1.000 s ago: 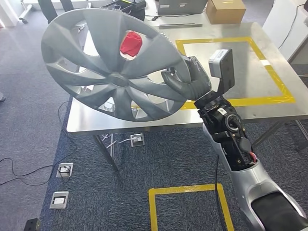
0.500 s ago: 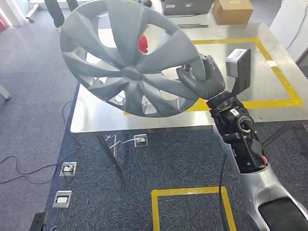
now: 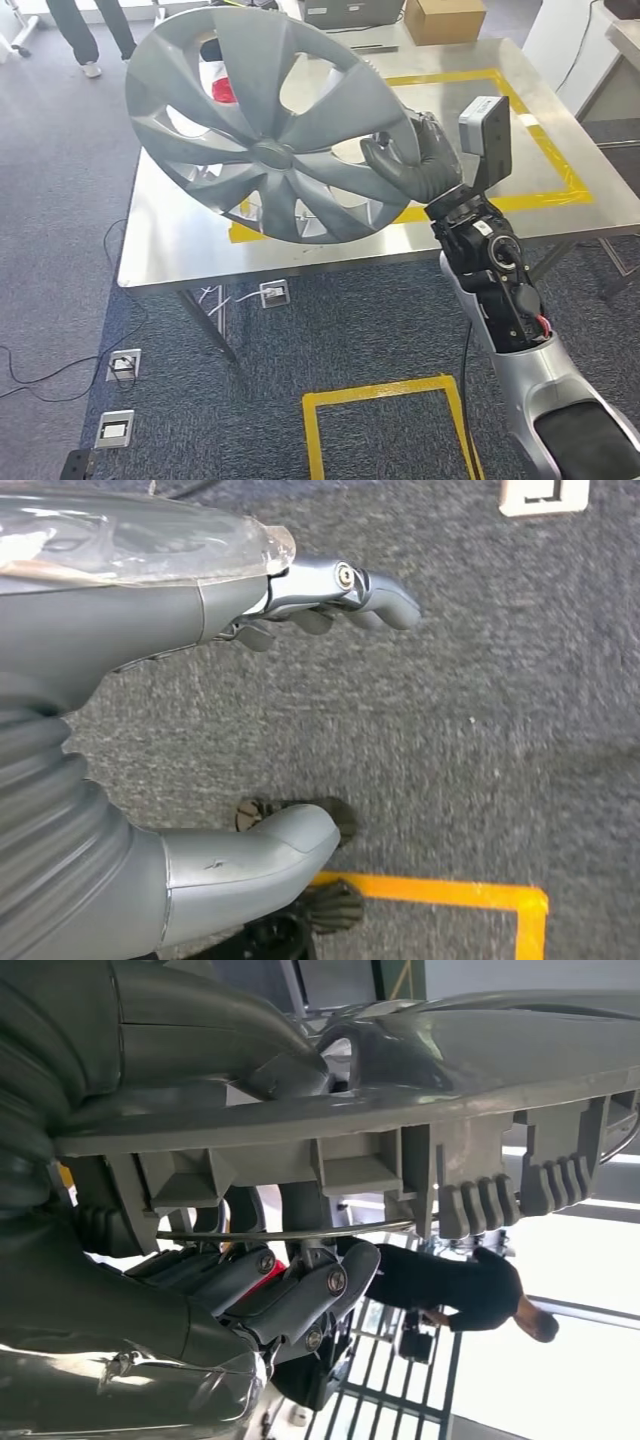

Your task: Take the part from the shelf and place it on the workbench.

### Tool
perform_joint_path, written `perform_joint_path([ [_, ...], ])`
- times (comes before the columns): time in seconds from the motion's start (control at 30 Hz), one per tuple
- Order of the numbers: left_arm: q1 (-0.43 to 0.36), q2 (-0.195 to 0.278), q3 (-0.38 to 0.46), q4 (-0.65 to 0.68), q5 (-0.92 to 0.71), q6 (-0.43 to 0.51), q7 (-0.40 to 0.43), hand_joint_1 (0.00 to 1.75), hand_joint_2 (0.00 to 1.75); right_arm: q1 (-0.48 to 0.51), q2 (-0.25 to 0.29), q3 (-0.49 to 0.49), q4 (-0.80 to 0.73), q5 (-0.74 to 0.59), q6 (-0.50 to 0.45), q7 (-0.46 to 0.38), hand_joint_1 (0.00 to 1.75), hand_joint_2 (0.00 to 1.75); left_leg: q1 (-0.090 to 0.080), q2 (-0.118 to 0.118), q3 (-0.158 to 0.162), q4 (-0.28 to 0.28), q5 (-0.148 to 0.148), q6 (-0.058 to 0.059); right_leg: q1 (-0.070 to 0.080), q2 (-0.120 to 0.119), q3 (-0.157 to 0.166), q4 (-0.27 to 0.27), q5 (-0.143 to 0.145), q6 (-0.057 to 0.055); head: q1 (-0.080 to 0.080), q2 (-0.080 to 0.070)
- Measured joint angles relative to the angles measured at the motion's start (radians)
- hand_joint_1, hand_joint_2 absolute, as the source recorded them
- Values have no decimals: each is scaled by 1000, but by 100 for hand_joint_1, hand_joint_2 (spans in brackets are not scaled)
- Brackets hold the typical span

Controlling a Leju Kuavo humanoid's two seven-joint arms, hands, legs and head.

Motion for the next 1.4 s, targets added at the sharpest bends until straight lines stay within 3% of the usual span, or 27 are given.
perform_joint_path([
  [0.1, 1, 0, 0, 0, 4, 5, -8, 0, 175, 5, -7, -5, -6, 0, -5, 2, 175, 175, 5, 4, 6, -16, 5, 10, -2, -4, -9, 15, -17, 15, 3, 0],
  [0.17, 1, -2, 0, 0, 9, 13, -17, 0, 175, 3, -11, -7, -6, 1, -9, 0, 175, 175, 9, 6, 11, -23, 8, 16, -4, -13, -49, 107, -71, 25, 8, 0],
  [0.23, 1, -3, 0, 0, 14, 22, -24, 0, 175, -2, -11, -7, -3, 7, -10, -6, 175, 175, 9, 8, 13, -23, 6, 19, -7, -15, -115, 252, -128, 34, 15, 0],
  [0.27, 1, -4, 0, 0, 15, 23, -25, 0, 175, -5, -11, -6, 0, 11, -11, -8, 175, 175, 11, 8, 15, -23, 4, 18, -10, -16, -138, 298, -135, 38, 18, 0],
  [0.3, 1, -4, 0, 0, 17, 22, -26, 0, 175, -9, -11, -6, 3, 14, -11, -9, 175, 175, 13, 8, 18, -22, 1, 16, -14, -18, -144, 303, -121, 43, 21, 0],
  [0.37, 1, -3, 0, 0, 20, 17, -27, 0, 175, -20, -11, -5, 10, 14, -8, -11, 175, 175, 20, 8, 26, -17, -9, 6, -24, -23, -103, 196, -42, 54, 28, 0],
  [0.43, 0, 0, 0, 0, 25, 13, -27, 0, 175, -35, -11, -4, 21, 13, -4, -21, 175, 175, 22, 7, 26, -4, -20, -9, -29, -28, -53, 80, 13, 62, 38, 0],
  [0.47, 0, 2, 0, 0, 27, 12, -27, 0, 175, -41, -11, -3, 28, 13, -2, -29, 175, 175, 20, 6, 21, 2, -22, -16, -28, -29, -40, 52, 17, 60, 40, 0],
  [0.6, -2, 7, -1, 0, 29, 10, -23, 0, 175, -49, -10, 0, 58, 18, 7, -60, 175, 175, 18, 7, -4, 19, -30, -34, -27, -25, -36, 36, -2, 38, 33, 0],
  [0.67, -5, 6, -1, 0, 29, 9, -19, 0, 175, -54, -10, 0, 74, 23, 9, -67, 175, 175, 20, 9, -51, 106, -69, -43, -29, -23, -33, 29, -5, 25, 22, 0],
  [0.73, -6, 4, -1, 0, 30, 7, -17, 0, 175, -56, -10, 1, 92, 26, 9, -74, 175, 175, 20, 11, -130, 248, -114, -50, -23, -22, -31, 29, -8, 16, 10, 0],
  [0.77, -5, 3, -1, 0, 31, 6, -16, 0, 175, -55, -10, 1, 100, 27, 10, -77, 175, 175, 19, 12, -162, 295, -119, -50, -19, -20, -28, 29, -10, 13, 5, 0],
  [0.8, -5, 2, -1, 0, 32, 5, -16, 0, 175, -54, -10, 2, 109, 28, 10, -79, 175, 175, 16, 13, -177, 305, -106, -46, -14, -18, -24, 28, -12, 9, 2, 0],
  [0.83, -5, 1, -1, 0, 32, 4, -15, 0, 175, -53, -10, 3, 116, 29, 10, -79, 175, 175, 12, 13, -174, 275, -74, -36, -9, -16, -20, 28, -15, 6, 0, 0],
  [0.9, -6, 5, -1, 0, 32, 4, -15, 0, 175, -52, -10, 5, 129, 30, 10, -79, 175, 175, -4, 8, -125, 135, 7, 0, -2, -10, -14, 26, -19, 0, -1, 0],
  [0.93, -5, 7, -1, 0, 33, 4, -14, 0, 175, -52, -9, 5, 134, 30, 10, -79, 175, 175, -12, 5, -100, 74, 33, 17, 0, -7, -13, 25, -20, -1, 1, 0],
  [1.0, -5, 15, -1, 0, 33, 4, -13, 0, 175, -49, -9, 7, 144, 29, 10, -81, 175, 175, -23, 1, -73, 17, 45, 34, -3, -3, -13, 21, -21, 2, 3, 0],
  [1.07, -6, 19, -1, 0, 33, 5, -13, 0, 175, -47, -9, 8, 151, 29, 10, -81, 175, 175, -22, 2, -62, -3, 48, 33, -5, -3, -12, 15, -22, 8, 1, 0],
  [1.13, -7, 18, -1, 0, 33, 5, -13, 0, 175, -47, -9, 8, 156, 30, 10, -81, 175, 175, -13, 6, -43, -35, 55, 32, -1, -8, -18, 35, -47, 10, 3, 0],
  [1.2, -6, 14, -1, 0, 33, 4, -13, 0, 175, -48, -9, 8, 161, 29, 10, -82, 175, 175, -7, 9, -27, -53, 59, 30, 3, -11, -53, 136, -109, 9, 14, 0],
  [1.27, -6, 9, -1, 0, 33, 3, -13, 0, 175, -48, -8, 10, 164, 29, 10, -83, 175, 175, -3, 10, -22, -53, 58, 29, 0, -11, -102, 263, -159, 17, 21, 0],
  [1.3, -7, 7, -1, 0, 33, 3, -13, 0, 175, -48, -8, 11, 166, 29, 10, -83, 175, 175, 0, 10, -21, -51, 56, 27, -3, -12, -113, 289, -158, 25, 22, 0],
  [1.33, -7, 5, -1, 0, 33, 3, -13, 0, 175, -48, -8, 11, 167, 29, 10, -82, 175, 175, 4, 10, -20, -47, 54, 23, -9, -14, -106, 274, -136, 35, 22, 0],
  [1.4, -6, 5, -1, 0, 33, 3, -13, 0, 175, -54, -8, 11, 169, 29, 10, -82, 175, 175, 15, 9, -22, -31, 44, 8, -24, -21, -48, 152, -65, 62, 28, 0],
])
